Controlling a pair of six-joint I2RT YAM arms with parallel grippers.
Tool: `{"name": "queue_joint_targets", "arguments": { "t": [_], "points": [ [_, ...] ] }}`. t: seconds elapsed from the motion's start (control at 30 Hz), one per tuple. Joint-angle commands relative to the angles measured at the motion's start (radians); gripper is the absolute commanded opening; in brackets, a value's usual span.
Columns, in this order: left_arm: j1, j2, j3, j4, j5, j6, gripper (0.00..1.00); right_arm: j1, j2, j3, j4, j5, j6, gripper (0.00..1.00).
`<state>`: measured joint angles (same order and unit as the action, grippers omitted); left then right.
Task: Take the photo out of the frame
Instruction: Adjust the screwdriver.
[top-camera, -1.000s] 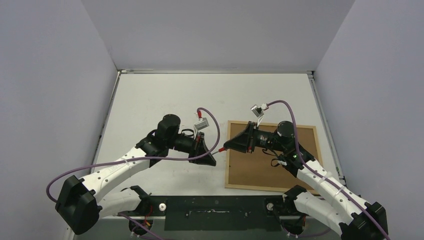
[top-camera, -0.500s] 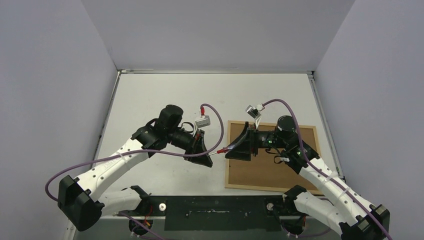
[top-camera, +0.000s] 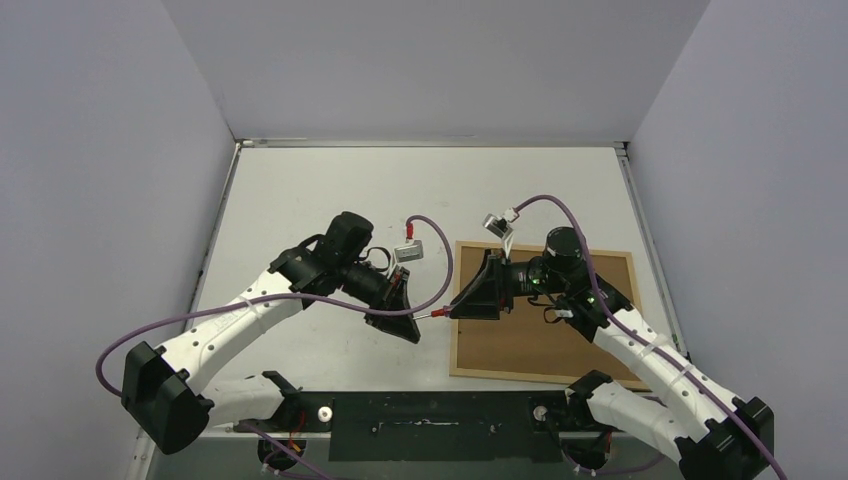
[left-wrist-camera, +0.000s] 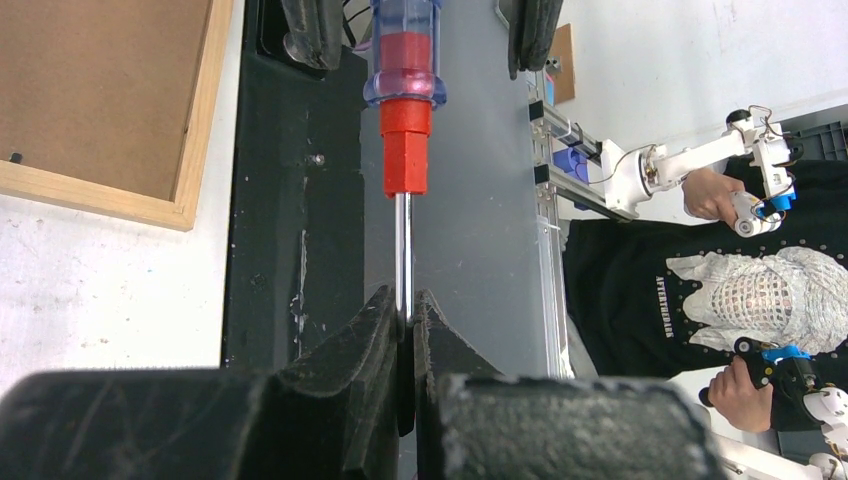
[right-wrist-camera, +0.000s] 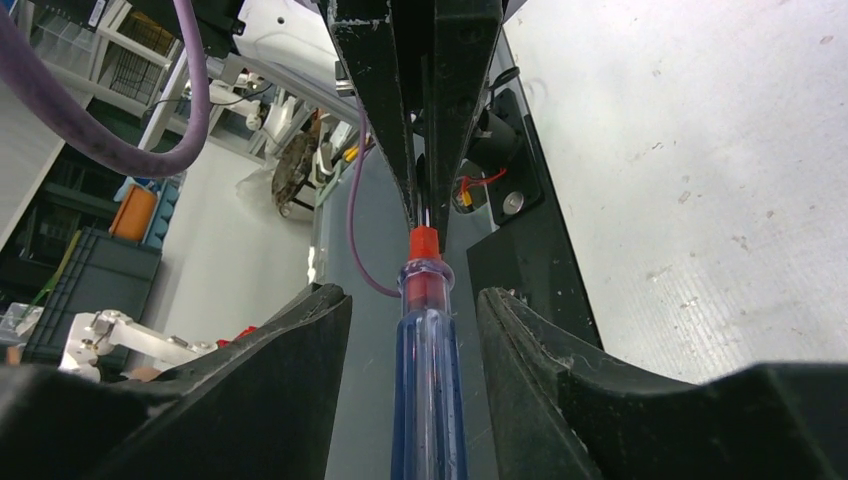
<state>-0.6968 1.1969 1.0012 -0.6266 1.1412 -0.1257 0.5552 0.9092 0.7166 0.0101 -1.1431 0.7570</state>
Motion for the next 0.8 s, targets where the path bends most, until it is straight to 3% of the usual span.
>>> {"name": "queue_joint_targets", "arguments": {
  "t": [0.0,0.23,0.33,0.47,0.6,0.63,0.73,0.77],
  "points": [
    [0.004,0.001,0.053,0.0,0.025,0.029,0.0,0.001,0.005,0.046,0.066,-0.049,0.006,0.48],
    [0.005,0.014,0.042,0.049,0.013,0.004,0.0,0.021,0.002,0.043,0.05,-0.052,-0.001,0.33],
    [0.006,0.021,0.036,0.069,0.007,-0.01,0.0,0.033,0.0,0.038,0.039,-0.043,-0.006,0.35],
    [0.006,0.023,0.023,0.108,0.007,-0.036,0.0,0.041,-0.006,0.034,0.032,-0.023,-0.013,0.28],
    [0.007,0.024,0.022,0.108,-0.017,-0.041,0.0,0.043,-0.003,0.028,0.021,-0.002,-0.019,0.03],
    [0.01,0.022,0.021,0.107,-0.04,-0.042,0.03,0.042,-0.005,0.029,0.001,0.006,-0.035,0.0],
    [0.025,0.003,0.005,0.106,-0.114,-0.046,0.43,0.035,-0.014,0.041,-0.14,0.071,-0.119,0.0],
    [0.034,-0.01,-0.005,0.106,-0.152,-0.05,0.51,0.025,-0.014,0.054,-0.219,0.105,-0.166,0.0]
  ]
}}
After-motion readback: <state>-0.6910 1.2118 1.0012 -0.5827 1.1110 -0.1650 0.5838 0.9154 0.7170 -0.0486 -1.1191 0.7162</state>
